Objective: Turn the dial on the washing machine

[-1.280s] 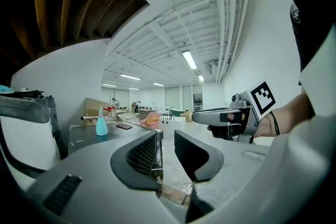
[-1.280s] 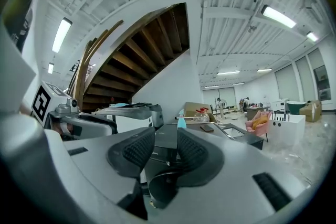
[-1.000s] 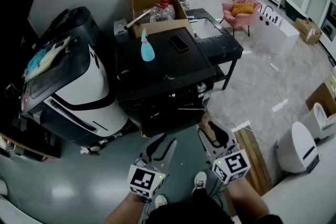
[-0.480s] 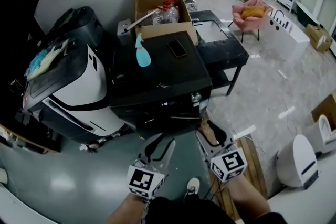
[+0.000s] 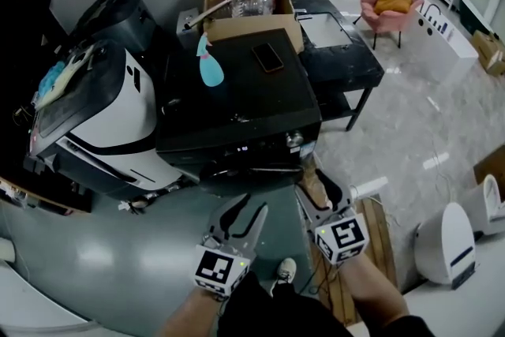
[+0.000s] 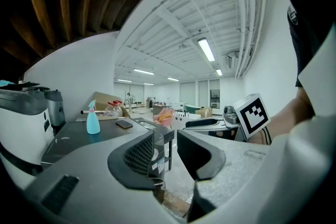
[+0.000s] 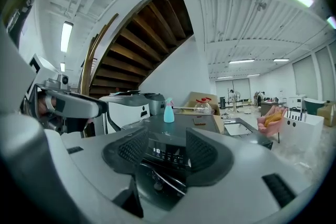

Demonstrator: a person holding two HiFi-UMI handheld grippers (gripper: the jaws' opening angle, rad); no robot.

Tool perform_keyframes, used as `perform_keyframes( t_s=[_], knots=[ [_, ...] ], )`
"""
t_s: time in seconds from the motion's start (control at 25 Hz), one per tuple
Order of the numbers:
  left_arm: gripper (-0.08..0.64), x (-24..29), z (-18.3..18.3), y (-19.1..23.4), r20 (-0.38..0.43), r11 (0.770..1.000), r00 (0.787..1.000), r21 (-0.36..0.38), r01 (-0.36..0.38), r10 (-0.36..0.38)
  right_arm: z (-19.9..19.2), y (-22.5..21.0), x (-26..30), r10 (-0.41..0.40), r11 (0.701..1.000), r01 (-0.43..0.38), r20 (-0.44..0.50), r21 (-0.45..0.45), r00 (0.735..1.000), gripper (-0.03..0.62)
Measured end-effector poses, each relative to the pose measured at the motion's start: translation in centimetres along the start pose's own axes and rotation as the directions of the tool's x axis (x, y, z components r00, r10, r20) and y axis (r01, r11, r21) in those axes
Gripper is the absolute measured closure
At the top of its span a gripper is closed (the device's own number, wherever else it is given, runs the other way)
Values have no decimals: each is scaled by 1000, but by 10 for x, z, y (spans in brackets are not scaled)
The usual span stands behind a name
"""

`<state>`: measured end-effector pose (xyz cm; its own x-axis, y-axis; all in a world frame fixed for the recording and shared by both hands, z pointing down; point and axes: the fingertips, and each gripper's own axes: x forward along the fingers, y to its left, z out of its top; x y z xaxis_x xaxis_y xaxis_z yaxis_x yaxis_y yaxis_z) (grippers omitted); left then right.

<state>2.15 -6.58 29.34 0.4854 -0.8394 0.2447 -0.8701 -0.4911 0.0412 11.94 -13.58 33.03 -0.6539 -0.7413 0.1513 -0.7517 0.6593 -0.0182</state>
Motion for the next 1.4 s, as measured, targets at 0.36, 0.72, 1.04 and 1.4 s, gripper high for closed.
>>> perform_keyframes(
  t_s=[0.36, 0.72, 1.04, 1.4],
  knots=[
    [440, 42, -15, 15, -20, 999, 998, -14, 51, -52, -33, -30, 37, -60, 998, 62, -79, 16, 995, 373],
    [431, 77, -43, 42, -44, 994, 993, -26, 110, -111, -69, -49, 83, -124, 992, 123, -131, -13, 984, 360],
    [431, 104, -72, 62, -70, 988, 986, -47, 148, -151, -118, -72, 123, -169, 984, 154, -197, -88, 966, 341],
    [430, 122, -116, 77, -121, 980, 975, -93, 176, -187, -168, -93, 161, -206, 972, 170, -241, -161, 948, 314]
  ],
)
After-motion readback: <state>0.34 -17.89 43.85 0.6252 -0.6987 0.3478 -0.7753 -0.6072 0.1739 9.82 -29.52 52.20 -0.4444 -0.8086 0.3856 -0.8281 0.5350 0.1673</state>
